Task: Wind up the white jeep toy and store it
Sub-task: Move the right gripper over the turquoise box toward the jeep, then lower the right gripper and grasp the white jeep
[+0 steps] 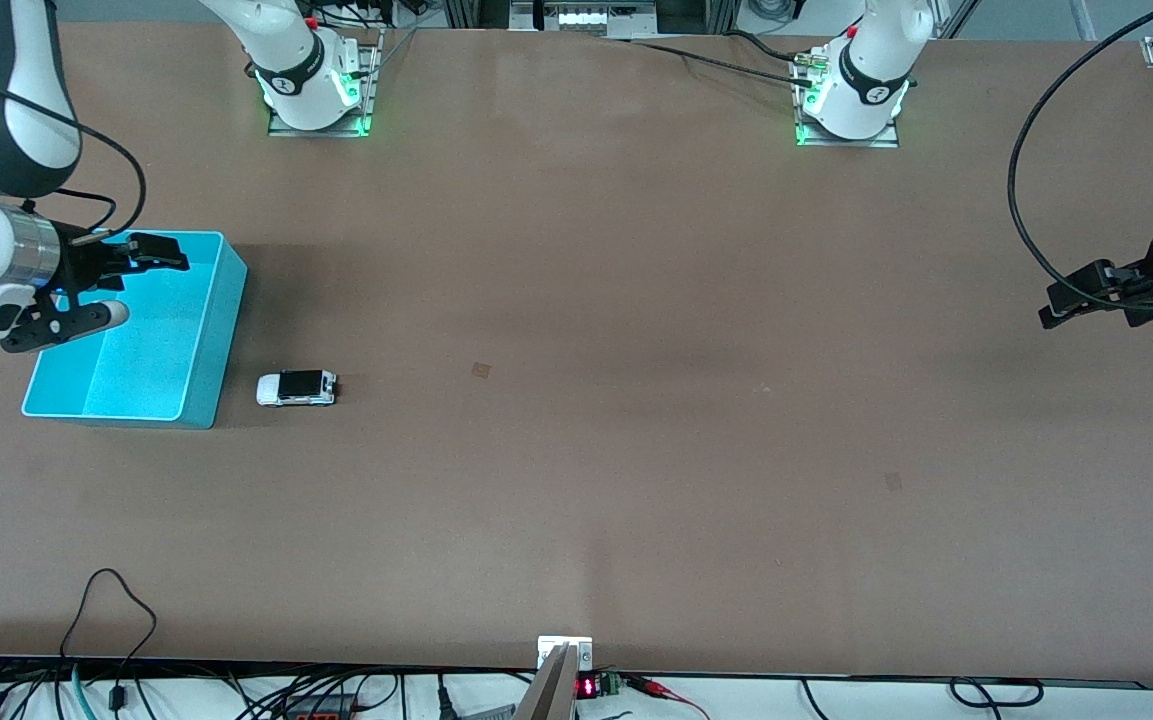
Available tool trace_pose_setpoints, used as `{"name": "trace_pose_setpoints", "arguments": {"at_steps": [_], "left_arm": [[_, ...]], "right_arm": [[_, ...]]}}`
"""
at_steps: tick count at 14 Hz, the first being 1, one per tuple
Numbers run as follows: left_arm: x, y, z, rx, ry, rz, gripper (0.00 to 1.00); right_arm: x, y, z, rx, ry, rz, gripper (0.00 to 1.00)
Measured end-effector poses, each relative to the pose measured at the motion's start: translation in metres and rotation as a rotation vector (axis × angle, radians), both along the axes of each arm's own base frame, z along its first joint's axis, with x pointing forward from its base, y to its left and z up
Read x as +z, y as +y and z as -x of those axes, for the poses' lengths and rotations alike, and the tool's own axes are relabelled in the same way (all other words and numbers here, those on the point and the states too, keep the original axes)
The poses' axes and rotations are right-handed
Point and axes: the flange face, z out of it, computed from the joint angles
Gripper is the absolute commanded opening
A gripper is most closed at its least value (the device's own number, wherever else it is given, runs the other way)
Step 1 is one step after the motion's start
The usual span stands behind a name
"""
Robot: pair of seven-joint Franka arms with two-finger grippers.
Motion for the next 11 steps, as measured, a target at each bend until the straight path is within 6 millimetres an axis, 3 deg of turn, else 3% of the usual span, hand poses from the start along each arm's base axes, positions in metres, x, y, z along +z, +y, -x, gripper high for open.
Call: {"name": "trace_pose_setpoints", "arguments": {"at_steps": [4,8,11], "left_arm": [[0.001,0.002,0.000,0.005,-0.002,-0.001,1.00],[0.008,0.001,0.001,0.006,-0.015,-0.001,1.00],[0.009,0.000,0.004,0.003,0.002,0.000,1.00]], "right_arm": [[-0.035,0.018,0.023,0.198,-0.056,0.029,1.00],[-0.049,0.052,0.029,0.468,-0.154,0.038,1.00],[-0.068,0.050,0.029,0.689,-0.212,0.001,1.00]]}}
